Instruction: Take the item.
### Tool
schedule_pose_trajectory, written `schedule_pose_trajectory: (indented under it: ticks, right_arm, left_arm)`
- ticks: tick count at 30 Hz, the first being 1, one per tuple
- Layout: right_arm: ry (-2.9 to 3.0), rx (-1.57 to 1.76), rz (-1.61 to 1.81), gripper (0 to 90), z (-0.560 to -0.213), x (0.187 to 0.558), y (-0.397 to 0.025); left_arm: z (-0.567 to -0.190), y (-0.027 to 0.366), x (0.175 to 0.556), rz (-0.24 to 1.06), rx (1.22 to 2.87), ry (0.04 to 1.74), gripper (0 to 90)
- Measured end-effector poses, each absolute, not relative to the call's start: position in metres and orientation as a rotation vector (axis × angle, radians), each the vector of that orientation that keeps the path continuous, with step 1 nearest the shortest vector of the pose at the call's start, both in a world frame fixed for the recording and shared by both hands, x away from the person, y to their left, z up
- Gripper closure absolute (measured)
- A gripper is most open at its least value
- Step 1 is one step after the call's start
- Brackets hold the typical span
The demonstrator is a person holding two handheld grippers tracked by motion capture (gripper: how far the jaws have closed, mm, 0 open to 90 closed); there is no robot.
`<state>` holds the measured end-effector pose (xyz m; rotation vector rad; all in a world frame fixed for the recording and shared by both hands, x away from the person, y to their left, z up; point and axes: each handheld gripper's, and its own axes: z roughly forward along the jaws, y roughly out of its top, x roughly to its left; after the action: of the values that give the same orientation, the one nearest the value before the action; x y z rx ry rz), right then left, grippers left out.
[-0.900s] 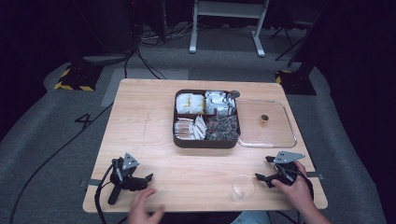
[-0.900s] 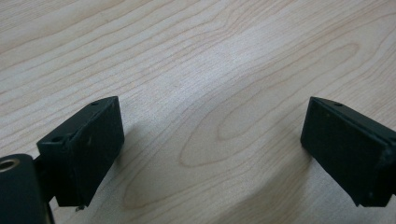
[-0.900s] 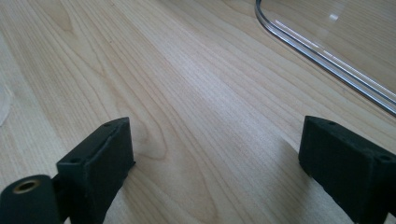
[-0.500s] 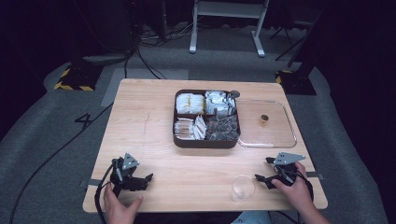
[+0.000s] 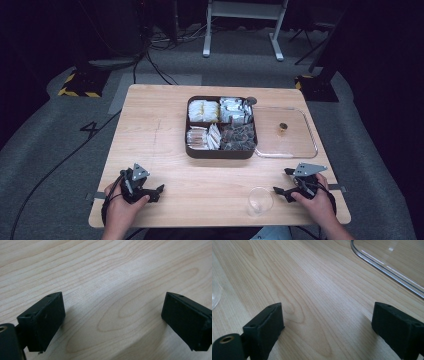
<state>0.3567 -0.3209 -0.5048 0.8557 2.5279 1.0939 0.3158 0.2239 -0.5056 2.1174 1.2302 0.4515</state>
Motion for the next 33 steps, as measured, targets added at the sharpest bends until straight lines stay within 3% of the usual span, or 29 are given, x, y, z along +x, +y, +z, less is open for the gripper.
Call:
schedule_pose_trajectory:
  ticks: [14,20,33]
  right_arm:
    - [2.524,0.846,1.103,13.6,-0.505,0.353,-0.321]
    - [2.524,0.845,1.103,13.6,-0.505,0.352,-0.321]
    - [2.524,0.842,1.104,13.9,-0.505,0.352,-0.322]
  left_arm:
    - [-0.505,0.223,0.318,0.465,2.096,1.273,6.7]
    - [-0.498,0.233,0.318,0.450,2.102,1.239,28.9]
    - [-0.450,0.237,0.315,0.392,2.048,1.165,31.7]
